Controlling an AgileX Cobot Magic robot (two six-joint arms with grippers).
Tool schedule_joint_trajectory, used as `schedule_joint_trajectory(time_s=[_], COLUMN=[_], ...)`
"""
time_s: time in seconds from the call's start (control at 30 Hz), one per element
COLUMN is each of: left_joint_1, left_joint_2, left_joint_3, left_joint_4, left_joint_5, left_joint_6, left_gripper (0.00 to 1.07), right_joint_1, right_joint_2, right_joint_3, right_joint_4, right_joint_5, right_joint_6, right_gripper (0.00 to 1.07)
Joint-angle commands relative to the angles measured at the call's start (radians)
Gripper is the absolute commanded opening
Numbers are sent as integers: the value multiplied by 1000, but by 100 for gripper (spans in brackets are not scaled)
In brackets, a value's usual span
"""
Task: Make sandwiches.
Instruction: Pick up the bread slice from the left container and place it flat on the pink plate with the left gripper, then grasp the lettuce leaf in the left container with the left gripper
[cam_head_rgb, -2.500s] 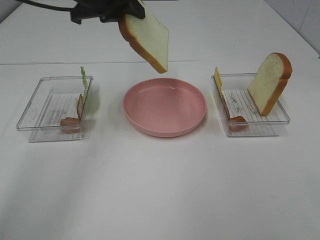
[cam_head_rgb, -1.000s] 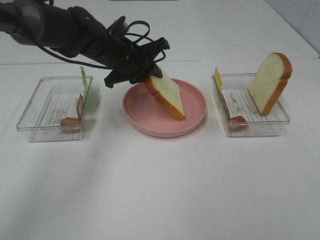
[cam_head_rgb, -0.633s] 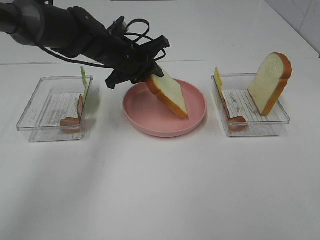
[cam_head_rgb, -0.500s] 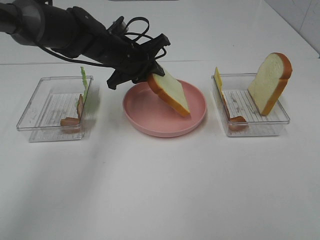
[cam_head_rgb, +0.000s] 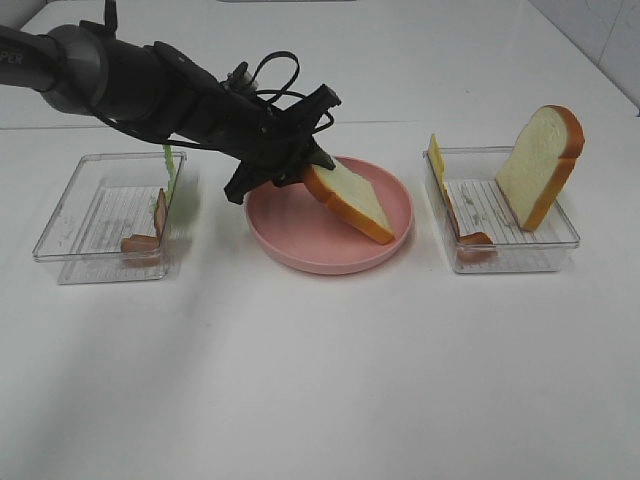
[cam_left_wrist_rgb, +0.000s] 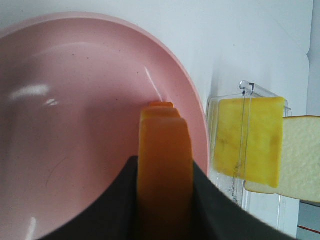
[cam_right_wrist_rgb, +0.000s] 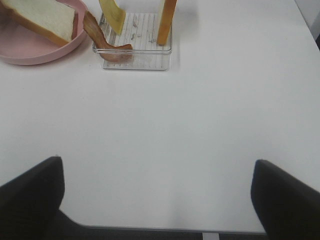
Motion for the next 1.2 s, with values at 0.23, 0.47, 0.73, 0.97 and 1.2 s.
schedule_joint_trajectory(time_s=[0.23,0.47,0.73,0.97,1.2], left_joint_1=[-5,-3,-2,-5,-10], left_joint_2=[-1,-1,-1,0,0], left_joint_3=[-5,-12,-79,-205,-347], left_joint_4=[-15,-9,164,610,895], left_joint_5=[49,106,161,251,418], left_joint_6=[52,93,-37,-381,-511], left_gripper=[73,98,98,96,96], right_joint_1=[-3,-3,-3,-3,-3], right_joint_2=[-34,-34,-34,-34,-34], right_joint_3=[1,1,1,1,1], right_joint_4=[2,2,2,2,2], right_joint_5=[-4,-4,-4,-4,-4], right_joint_6=[4,4,4,4,4], right_gripper=[99,99,99,99,99])
